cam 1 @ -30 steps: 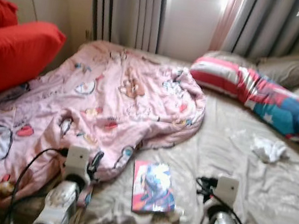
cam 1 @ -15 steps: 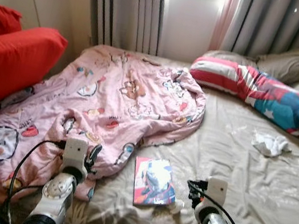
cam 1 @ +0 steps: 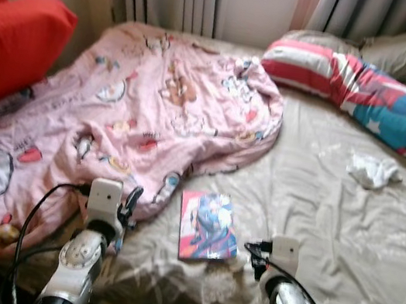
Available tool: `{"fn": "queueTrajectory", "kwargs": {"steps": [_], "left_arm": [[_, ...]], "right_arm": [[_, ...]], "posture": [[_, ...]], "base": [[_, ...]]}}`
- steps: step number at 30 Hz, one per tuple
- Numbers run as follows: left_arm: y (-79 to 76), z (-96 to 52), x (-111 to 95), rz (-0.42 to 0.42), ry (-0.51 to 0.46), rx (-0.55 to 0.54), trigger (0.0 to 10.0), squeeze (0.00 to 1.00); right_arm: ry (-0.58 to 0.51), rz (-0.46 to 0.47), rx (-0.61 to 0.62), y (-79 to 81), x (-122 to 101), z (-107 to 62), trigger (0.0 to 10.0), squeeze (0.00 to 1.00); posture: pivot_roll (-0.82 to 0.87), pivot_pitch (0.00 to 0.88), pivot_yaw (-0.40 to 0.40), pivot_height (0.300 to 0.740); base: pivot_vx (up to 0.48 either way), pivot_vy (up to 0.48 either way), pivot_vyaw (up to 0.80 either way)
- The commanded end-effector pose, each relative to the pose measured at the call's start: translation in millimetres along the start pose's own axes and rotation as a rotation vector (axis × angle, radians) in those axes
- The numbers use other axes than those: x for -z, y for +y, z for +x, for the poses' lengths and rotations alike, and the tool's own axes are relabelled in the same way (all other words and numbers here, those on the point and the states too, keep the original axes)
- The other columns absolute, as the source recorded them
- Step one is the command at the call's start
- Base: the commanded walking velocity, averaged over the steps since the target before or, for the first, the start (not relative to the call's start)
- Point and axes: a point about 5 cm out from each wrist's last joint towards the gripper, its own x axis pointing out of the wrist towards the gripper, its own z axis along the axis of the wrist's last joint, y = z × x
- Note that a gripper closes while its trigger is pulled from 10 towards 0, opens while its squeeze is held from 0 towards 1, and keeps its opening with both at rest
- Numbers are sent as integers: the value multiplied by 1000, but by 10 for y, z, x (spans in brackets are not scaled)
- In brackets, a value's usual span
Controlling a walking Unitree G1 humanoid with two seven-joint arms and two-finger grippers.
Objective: Clean up the room
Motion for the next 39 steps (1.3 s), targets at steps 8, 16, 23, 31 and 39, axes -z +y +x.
{"fn": "queueTrajectory", "kwargs": {"steps": [8,16,23,31,39], "left_arm": [[-31,-103,-190,2,-46,-12,10000,0],[38,-274,-363,25,-73,-32,10000,0],[0,-325,-489,42,-82,-23,10000,0],[-11,-399,-490,46,-51,-25,10000,0],[-22,-407,-506,47,-39,-27,10000,0]], "right_arm": [[-53,54,-5,-5,-168,46,10000,0],[-92,117,-68,83,-222,56,10000,0],[-96,126,-94,130,-238,64,10000,0],[-106,99,-92,120,-289,78,10000,0],[-81,87,-101,129,-225,66,0,0]], "posture": [[57,333,-61,603],[91,388,-63,603],[110,411,-59,603],[113,425,-62,603],[113,424,-65,603]], "base": [[0,0,0],[0,0,0],[0,0,0],[0,0,0],[0,0,0]]}}
